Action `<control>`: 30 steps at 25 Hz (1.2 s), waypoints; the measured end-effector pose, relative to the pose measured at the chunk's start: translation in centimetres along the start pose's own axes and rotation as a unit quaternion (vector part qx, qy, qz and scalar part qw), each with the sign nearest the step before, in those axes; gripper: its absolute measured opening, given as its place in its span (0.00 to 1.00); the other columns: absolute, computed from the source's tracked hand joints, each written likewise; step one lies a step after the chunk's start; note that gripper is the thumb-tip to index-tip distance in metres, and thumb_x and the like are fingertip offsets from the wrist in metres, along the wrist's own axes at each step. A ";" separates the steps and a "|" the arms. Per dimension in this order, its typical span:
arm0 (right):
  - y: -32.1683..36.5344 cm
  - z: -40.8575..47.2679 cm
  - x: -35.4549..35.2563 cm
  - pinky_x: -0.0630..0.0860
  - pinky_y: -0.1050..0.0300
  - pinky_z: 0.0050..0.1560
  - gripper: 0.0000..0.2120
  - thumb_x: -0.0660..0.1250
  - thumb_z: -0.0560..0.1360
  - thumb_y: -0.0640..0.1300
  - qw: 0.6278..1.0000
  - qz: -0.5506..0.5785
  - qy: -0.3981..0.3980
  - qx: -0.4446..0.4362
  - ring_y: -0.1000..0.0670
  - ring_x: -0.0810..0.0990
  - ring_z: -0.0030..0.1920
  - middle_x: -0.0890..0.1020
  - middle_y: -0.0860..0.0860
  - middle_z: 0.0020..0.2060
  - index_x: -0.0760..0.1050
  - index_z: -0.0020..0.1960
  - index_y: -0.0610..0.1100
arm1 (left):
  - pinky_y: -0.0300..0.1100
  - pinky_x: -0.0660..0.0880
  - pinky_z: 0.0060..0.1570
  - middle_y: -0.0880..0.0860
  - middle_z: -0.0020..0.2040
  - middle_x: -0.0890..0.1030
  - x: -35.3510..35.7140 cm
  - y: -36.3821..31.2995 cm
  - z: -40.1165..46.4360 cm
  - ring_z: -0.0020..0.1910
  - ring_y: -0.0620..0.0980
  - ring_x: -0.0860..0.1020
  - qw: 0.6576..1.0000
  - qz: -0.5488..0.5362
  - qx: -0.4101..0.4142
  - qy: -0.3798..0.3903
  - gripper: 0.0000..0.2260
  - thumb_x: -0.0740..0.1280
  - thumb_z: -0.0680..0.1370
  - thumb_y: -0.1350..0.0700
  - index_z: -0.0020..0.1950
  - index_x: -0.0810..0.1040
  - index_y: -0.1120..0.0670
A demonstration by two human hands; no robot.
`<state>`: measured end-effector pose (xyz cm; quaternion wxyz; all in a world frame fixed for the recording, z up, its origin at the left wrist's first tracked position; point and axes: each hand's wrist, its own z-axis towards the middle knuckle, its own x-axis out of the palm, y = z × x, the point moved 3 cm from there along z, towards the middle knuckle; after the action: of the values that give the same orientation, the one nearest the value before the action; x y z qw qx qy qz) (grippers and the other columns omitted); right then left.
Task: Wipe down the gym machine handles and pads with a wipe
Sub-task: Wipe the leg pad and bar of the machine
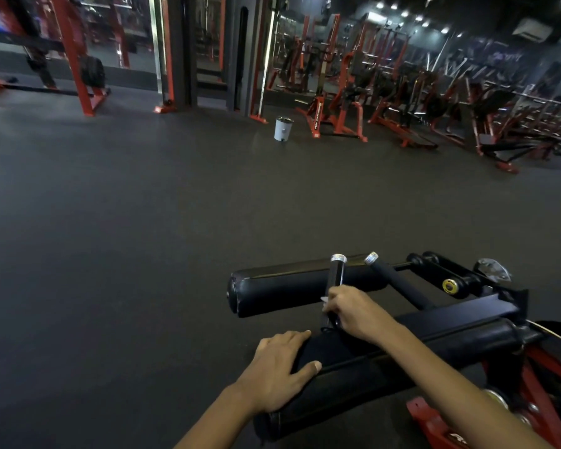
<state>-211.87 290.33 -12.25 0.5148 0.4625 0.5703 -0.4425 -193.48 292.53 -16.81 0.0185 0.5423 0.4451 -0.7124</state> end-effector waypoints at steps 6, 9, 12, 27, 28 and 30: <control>1.3 -0.6 -1.6 0.73 0.66 0.51 0.10 0.63 0.75 0.37 0.992 0.080 0.096 -0.026 0.52 0.80 0.51 0.82 0.50 0.47 0.83 0.49 0.45 | 0.43 0.54 0.70 0.47 0.71 0.66 0.0 0.0 -0.1 0.69 0.44 0.63 1.000 -0.010 -0.003 0.007 0.27 0.55 0.79 0.40 0.76 0.57 0.49; -2.1 3.4 -3.5 0.75 0.54 0.50 0.10 0.63 0.73 0.36 0.999 0.009 -0.027 0.045 0.46 0.78 0.51 0.80 0.48 0.48 0.82 0.47 0.45 | 0.43 0.54 0.70 0.47 0.71 0.66 -0.1 0.0 0.0 0.69 0.44 0.63 1.000 -0.012 -0.004 0.011 0.27 0.55 0.79 0.40 0.76 0.57 0.50; -3.7 5.8 -2.9 0.75 0.49 0.48 0.08 0.62 0.74 0.35 0.992 -0.036 -0.060 0.109 0.42 0.76 0.51 0.77 0.45 0.47 0.80 0.47 0.40 | 0.43 0.54 0.69 0.47 0.71 0.66 0.0 0.1 -0.1 0.69 0.44 0.63 1.000 -0.015 -0.005 0.007 0.27 0.56 0.79 0.40 0.76 0.58 0.49; 2.2 0.8 -1.6 0.79 0.55 0.50 0.12 0.66 0.70 0.33 0.986 0.083 0.144 0.017 0.52 0.82 0.46 0.84 0.51 0.44 0.83 0.46 0.46 | 0.46 0.56 0.68 0.50 0.71 0.68 -0.3 -0.2 -0.1 0.69 0.49 0.65 0.999 -0.029 -0.014 0.013 0.26 0.58 0.80 0.43 0.75 0.60 0.52; 1.3 1.9 -2.6 0.79 0.56 0.50 0.10 0.68 0.70 0.35 0.989 0.089 0.112 0.031 0.52 0.82 0.46 0.85 0.50 0.43 0.83 0.45 0.47 | 0.46 0.56 0.68 0.51 0.70 0.68 -0.3 -0.2 -0.1 0.69 0.49 0.65 0.999 -0.032 -0.014 0.014 0.26 0.58 0.80 0.43 0.75 0.60 0.52; -1.3 4.5 -4.4 0.78 0.52 0.50 0.08 0.68 0.71 0.38 0.996 0.035 0.010 0.080 0.45 0.81 0.50 0.84 0.47 0.46 0.83 0.47 0.47 | 0.47 0.57 0.68 0.51 0.69 0.69 -0.3 0.0 -0.1 0.68 0.49 0.66 0.999 -0.045 -0.011 0.019 0.26 0.57 0.80 0.43 0.75 0.60 0.52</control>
<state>-212.14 285.38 -8.15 0.4852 0.5266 0.5217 -0.4638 -193.28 292.45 -16.57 -0.0161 0.5348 0.4776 -0.6969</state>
